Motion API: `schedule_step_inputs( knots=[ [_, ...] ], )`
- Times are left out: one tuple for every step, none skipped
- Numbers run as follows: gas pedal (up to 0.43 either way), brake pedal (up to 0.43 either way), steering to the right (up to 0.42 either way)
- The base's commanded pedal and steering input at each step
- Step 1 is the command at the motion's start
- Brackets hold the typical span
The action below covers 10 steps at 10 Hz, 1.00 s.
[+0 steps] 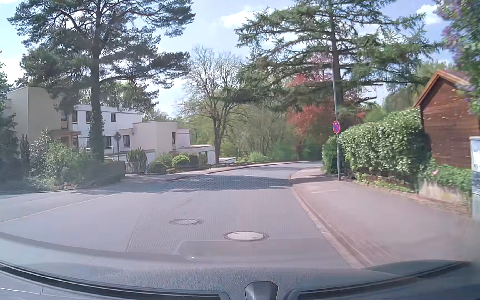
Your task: Follow the waypoints while adhering to traffic rules and regulations
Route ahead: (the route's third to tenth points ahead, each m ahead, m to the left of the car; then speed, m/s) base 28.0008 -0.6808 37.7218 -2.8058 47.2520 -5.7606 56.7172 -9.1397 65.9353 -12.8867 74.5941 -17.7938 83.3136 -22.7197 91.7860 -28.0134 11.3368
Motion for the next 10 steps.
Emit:
schedule_step_inputs(
  knots=[
    [0.008,0.0,0.024],
    [0.008,0.0,0.027],
    [0.008,0.0,0.03],
    [0.008,0.0,0.031],
    [0.008,0.0,0.031],
    [0.008,0.0,0.031],
    [0.0,0.0,0.03],
    [0.0,0.0,0.03],
    [0.0,0.0,0.03],
    [0.0,0.0,0.029]
  ],
)
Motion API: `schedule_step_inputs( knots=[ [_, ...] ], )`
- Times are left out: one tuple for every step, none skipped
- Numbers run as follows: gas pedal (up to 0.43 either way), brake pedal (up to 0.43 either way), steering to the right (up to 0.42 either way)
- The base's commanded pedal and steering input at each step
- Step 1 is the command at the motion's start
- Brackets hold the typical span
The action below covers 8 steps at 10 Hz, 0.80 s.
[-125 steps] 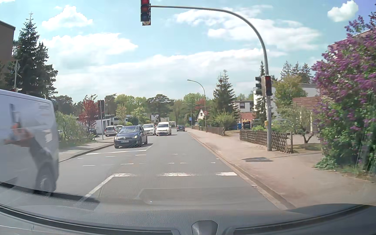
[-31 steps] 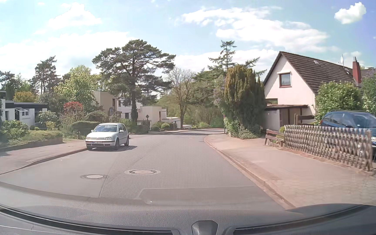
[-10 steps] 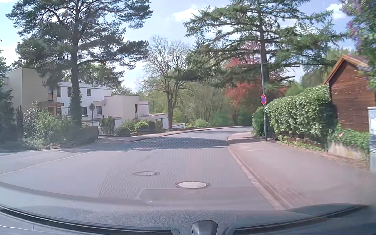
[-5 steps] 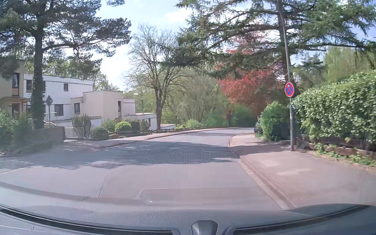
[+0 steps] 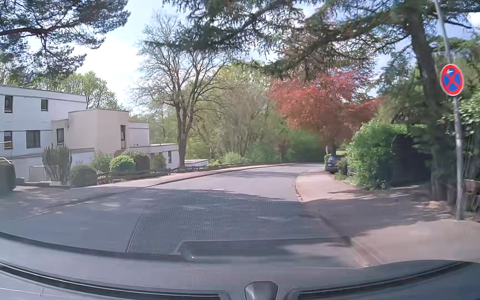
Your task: Follow the waypoints while adhering to traffic rules and regulations
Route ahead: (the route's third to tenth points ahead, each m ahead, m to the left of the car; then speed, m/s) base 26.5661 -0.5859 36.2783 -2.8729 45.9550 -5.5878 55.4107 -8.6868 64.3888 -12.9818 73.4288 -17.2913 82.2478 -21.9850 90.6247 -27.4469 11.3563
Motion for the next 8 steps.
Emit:
schedule_step_inputs(
  knots=[
    [0.0,0.0,0.029],
    [0.0,0.0,0.029],
    [0.0,0.0,0.03],
    [0.0,0.0,0.032],
    [0.0,0.0,0.034],
    [0.0,0.0,0.037],
    [0.0,0.0,0.038],
    [0.0,0.0,0.039]
  ],
)
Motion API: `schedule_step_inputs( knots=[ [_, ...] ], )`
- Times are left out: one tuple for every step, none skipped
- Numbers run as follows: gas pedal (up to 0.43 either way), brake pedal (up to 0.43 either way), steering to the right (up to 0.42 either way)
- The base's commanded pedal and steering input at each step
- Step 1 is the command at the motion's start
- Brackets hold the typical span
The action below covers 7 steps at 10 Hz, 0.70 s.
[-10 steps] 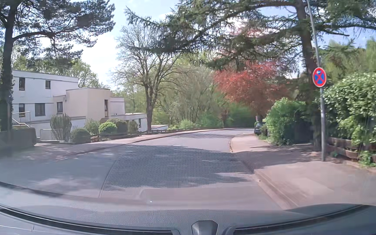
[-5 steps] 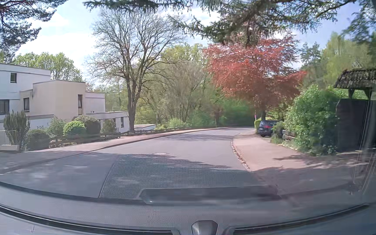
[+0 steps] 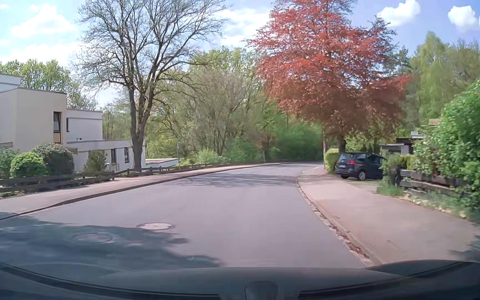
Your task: Follow the waypoints while adhering to traffic rules and regulations
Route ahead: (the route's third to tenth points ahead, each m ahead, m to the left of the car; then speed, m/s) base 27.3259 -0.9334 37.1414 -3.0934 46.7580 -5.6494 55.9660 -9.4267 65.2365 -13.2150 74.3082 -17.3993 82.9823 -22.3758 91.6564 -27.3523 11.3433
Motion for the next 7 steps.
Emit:
schedule_step_inputs(
  knots=[
    [0.0,0.0,0.039],
    [0.0,0.0,0.039],
    [0.0,0.0,0.039],
    [0.008,0.0,0.039],
    [0.02,0.0,0.039],
    [0.02,0.0,0.039],
    [0.02,0.0,0.039]
  ],
)
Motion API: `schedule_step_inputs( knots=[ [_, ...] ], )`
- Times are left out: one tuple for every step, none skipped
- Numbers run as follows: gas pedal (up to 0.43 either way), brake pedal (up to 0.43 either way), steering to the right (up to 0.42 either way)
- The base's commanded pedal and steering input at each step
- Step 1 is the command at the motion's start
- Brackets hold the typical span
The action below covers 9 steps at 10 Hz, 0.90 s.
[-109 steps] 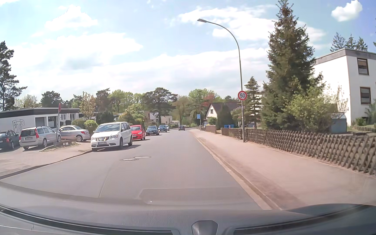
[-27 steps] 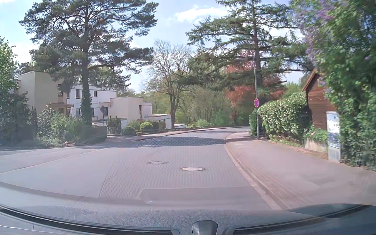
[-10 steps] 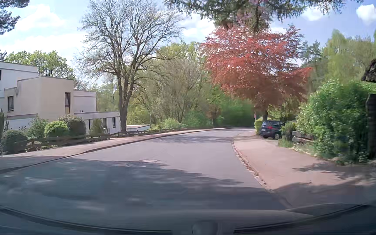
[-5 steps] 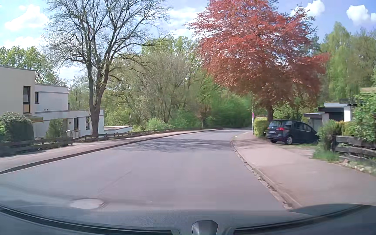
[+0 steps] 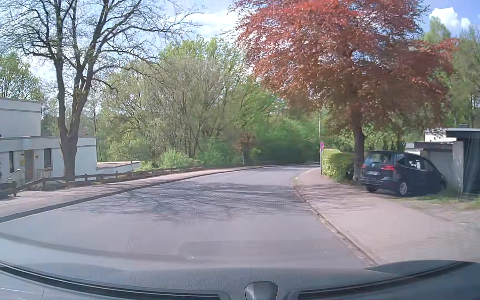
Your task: Follow the waypoints while adhering to traffic rules and regulations
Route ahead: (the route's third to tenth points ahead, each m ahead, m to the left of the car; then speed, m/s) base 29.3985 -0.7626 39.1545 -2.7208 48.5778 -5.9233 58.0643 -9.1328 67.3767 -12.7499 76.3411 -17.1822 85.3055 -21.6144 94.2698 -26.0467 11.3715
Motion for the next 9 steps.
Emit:
schedule_step_inputs(
  knots=[
    [0.02,0.0,0.038],
    [0.02,0.0,0.034],
    [0.02,0.0,0.031],
    [0.02,0.0,0.03],
    [0.02,0.0,0.03],
    [0.02,0.0,0.03],
    [0.02,0.0,0.03],
    [0.02,0.0,0.029],
    [0.008,0.0,0.029]
  ],
)
